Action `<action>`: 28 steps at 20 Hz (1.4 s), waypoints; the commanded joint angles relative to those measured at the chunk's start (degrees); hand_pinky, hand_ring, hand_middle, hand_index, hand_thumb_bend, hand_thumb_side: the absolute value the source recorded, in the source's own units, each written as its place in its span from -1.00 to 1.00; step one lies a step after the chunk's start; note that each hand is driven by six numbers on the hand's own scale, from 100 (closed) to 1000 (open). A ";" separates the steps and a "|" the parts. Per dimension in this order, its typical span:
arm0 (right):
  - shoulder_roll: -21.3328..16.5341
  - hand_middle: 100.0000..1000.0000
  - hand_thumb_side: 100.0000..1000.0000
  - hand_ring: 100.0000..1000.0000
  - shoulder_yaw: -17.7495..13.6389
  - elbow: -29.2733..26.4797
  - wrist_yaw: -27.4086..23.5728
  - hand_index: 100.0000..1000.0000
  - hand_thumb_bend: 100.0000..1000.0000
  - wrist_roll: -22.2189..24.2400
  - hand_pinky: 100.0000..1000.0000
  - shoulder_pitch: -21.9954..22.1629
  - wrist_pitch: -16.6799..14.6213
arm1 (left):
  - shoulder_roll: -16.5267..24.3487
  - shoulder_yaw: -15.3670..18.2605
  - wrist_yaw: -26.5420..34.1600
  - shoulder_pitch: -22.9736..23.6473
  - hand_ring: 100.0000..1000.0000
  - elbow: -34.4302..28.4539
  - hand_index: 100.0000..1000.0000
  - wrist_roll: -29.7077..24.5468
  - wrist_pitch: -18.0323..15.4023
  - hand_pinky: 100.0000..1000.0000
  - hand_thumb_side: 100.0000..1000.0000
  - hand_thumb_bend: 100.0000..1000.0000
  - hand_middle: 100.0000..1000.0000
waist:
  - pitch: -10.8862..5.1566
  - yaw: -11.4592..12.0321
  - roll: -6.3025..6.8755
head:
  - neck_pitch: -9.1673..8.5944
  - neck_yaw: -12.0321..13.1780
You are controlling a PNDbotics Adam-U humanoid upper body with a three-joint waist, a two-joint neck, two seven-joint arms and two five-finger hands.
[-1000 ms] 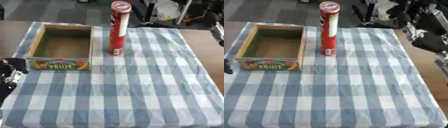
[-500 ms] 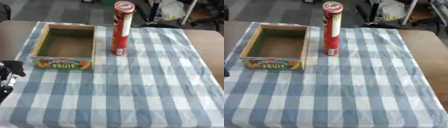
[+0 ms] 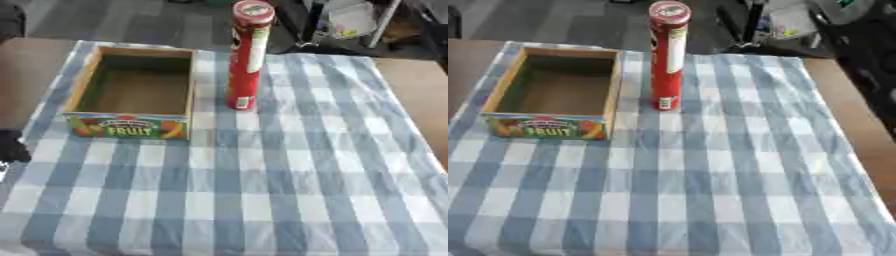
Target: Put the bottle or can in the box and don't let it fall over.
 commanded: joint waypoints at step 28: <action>3.28 0.87 0.34 0.77 1.14 5.10 16.56 1.00 -0.85 6.77 0.62 -1.61 2.44 | 0.01 -0.84 0.51 -2.09 -0.13 -1.26 0.23 -1.17 -0.07 0.26 0.13 -0.30 -0.15 | 0.57 2.72 0.14 | -0.79 -2.78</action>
